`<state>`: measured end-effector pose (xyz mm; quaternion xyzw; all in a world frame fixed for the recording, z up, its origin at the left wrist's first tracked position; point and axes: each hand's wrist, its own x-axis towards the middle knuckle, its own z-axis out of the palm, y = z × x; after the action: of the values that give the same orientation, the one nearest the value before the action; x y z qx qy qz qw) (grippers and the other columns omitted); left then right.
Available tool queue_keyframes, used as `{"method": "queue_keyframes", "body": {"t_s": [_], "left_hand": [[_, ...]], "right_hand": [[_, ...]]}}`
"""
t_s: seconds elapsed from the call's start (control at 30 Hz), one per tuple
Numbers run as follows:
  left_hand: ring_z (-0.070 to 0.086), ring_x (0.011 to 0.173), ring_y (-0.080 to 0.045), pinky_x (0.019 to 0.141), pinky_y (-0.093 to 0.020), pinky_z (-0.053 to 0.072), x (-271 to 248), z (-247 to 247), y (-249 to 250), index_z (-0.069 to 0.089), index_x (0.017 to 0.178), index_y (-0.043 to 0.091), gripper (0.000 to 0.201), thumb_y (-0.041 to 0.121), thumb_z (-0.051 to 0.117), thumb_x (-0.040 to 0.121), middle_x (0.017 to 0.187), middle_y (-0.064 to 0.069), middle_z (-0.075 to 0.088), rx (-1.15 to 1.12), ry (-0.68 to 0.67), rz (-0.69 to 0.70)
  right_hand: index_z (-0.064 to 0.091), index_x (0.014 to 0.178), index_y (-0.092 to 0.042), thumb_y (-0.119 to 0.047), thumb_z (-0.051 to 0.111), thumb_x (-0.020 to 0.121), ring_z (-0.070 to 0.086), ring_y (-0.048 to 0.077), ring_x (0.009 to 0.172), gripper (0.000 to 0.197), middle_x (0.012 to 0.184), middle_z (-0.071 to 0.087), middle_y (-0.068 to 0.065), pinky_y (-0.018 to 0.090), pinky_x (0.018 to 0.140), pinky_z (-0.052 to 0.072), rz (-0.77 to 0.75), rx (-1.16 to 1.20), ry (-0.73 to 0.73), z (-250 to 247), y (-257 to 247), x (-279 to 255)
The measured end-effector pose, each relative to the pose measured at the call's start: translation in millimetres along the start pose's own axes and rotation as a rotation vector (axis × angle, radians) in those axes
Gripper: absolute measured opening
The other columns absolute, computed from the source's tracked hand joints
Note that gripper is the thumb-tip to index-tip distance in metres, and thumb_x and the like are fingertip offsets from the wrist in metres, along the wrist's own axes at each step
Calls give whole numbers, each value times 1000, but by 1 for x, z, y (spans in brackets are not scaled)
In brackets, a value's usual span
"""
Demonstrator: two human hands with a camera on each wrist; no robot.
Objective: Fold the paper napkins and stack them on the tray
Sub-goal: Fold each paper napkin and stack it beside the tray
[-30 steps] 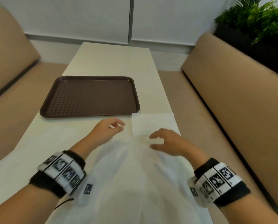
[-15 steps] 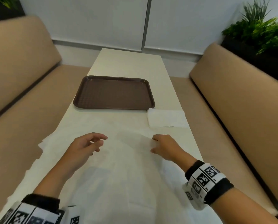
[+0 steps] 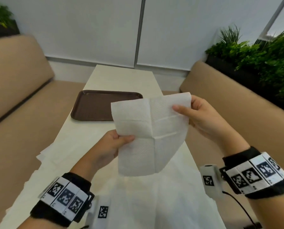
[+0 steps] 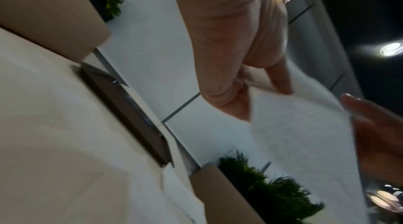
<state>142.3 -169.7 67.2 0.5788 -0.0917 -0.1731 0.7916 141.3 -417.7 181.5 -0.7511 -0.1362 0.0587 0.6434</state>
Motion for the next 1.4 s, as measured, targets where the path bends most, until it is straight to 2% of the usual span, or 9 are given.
{"method": "queue_keyframes", "body": {"t_s": [0.17, 0.47, 0.63, 0.73, 0.93, 1.03, 1.17, 1.27, 1.4], "left_hand": [[71, 90, -22, 69, -26, 57, -3, 10, 16, 69, 105, 5, 27, 14, 64, 80, 101, -10, 74, 9, 77, 85], [70, 92, -16, 76, -25, 58, -5, -2, 37, 77, 92, 24, 59, 55, 87, 43, 102, -2, 74, 97, 58, 241], [68, 81, -8, 64, -16, 52, -9, -4, 50, 76, 82, 29, 10, 26, 70, 75, 88, 6, 73, 127, -2, 245], [62, 70, -6, 58, -15, 49, -8, -10, 52, 70, 71, 28, 40, 1, 49, 91, 78, 6, 66, 224, -8, 224], [51, 54, -4, 44, -11, 39, -6, -11, 56, 61, 76, 15, 36, 0, 37, 98, 71, 3, 59, 280, 38, 164], [50, 49, -3, 44, -12, 39, -3, -8, 59, 56, 78, 6, 26, 3, 35, 93, 62, 5, 56, 231, 37, 143], [57, 60, -4, 56, -13, 45, 4, -6, 57, 64, 71, 19, 12, 16, 70, 81, 66, 8, 60, 382, 29, 254], [65, 75, -10, 71, -18, 49, 12, 1, 57, 70, 75, 22, 24, 0, 65, 84, 78, 7, 69, 615, -45, 338], [65, 94, -9, 80, -17, 47, 27, 24, 62, 77, 85, 24, 32, -2, 58, 89, 95, 10, 71, 916, -191, 385]], "right_hand": [[58, 123, -9, -1, 72, 77, 66, 20, 108, 50, 117, 69, 4, 33, 93, 53, 69, -223, -136, -10, 25, -17], [67, 96, -3, 11, 59, 85, 67, 14, 84, 20, 90, 72, -1, 25, 73, 53, -207, -171, 118, -15, 36, -26], [64, 85, -6, 9, 61, 84, 63, 9, 78, 15, 86, 70, -3, 15, 69, 50, -227, -157, 51, -18, 35, -25], [72, 76, -15, 17, 57, 83, 67, 10, 88, 36, 98, 73, -3, 17, 77, 52, -197, -128, 20, -22, 38, -25], [67, 74, -12, 20, 43, 90, 66, 9, 77, 42, 80, 70, -2, 18, 73, 52, -191, -201, -44, -28, 43, -23], [67, 76, -14, 21, 42, 90, 66, 8, 82, 45, 84, 70, -2, 17, 78, 51, -193, -232, -81, -33, 47, -22], [67, 80, -21, 26, 34, 83, 62, 9, 98, 57, 97, 67, -7, 20, 86, 47, -147, -318, -174, -47, 60, -20], [68, 89, -29, 10, 40, 69, 37, 3, 134, 52, 134, 49, -12, 17, 105, 34, -84, -377, -350, -49, 53, -20], [69, 109, -27, -2, 52, 73, 31, 3, 138, 47, 144, 41, -9, 16, 111, 25, -151, -536, -541, -19, 44, -4]]}}
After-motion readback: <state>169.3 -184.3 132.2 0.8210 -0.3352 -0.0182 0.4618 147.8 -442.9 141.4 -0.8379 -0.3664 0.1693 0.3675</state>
